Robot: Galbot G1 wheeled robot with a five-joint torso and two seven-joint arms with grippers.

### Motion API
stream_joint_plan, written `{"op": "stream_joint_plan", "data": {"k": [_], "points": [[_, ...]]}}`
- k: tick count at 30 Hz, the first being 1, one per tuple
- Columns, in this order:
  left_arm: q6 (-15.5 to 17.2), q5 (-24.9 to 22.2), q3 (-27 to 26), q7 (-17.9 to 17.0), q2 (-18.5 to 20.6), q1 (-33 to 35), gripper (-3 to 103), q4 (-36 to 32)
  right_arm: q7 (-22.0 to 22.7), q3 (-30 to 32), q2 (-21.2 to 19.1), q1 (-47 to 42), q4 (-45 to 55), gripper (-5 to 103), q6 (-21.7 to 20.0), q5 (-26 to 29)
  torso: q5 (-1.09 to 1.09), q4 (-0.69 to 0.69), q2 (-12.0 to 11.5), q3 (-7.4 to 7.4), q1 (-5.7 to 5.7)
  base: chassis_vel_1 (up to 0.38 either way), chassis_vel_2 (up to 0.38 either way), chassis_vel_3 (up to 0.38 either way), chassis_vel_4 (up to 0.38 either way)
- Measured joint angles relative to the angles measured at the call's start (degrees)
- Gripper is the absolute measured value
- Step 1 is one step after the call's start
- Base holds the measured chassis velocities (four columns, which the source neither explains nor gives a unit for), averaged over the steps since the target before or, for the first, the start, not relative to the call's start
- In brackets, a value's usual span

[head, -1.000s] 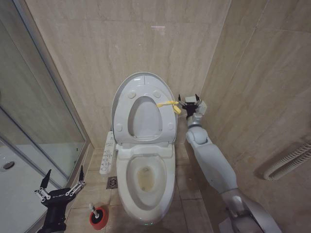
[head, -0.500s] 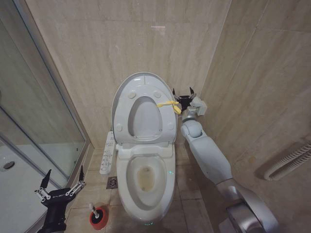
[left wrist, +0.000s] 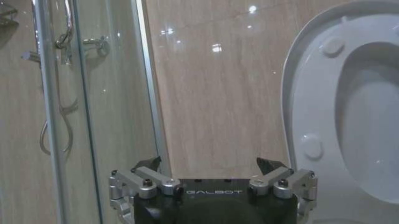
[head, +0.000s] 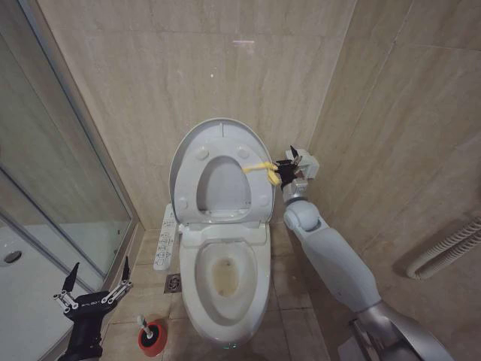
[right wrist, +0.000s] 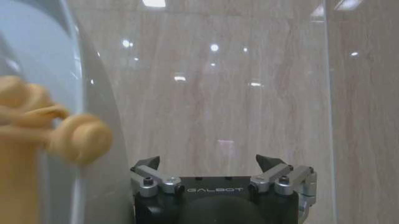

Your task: Open the toilet lid, clean the toilet bowl with a toilet brush, close the toilet lid, and flush.

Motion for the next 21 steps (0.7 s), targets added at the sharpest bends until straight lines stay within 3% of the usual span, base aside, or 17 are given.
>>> {"op": "stream_joint_plan", "data": {"k": [7, 14, 21], "points": [[0.0, 0.0, 0.0, 0.0, 0.0, 0.0, 100, 0.0, 0.46, 1.32, -3.05, -6.61, 6.85, 100, -0.62, 0.73, 0.0, 0.01, 0.0, 0.0, 0.0, 0.0, 0.0, 0.0, 0.0], [0.0, 0.0, 0.0, 0.0, -0.01, 0.0, 100, 0.0, 0.71, 6.88, -6.09, -19.32, 14.3, 100, -1.32, 1.93, 0.01, -0.01, 0.0, 0.0, 0.0, 0.0, 0.0, 0.0, 0.0], [0.0, 0.0, 0.0, 0.0, 0.0, 0.0, 100, 0.0, 0.66, 12.15, -6.21, -29.67, 20.36, 100, -1.39, 1.17, 0.0, -0.01, 0.0, -0.01, 0.0, 0.0, 0.0, 0.0, 0.0]]}}
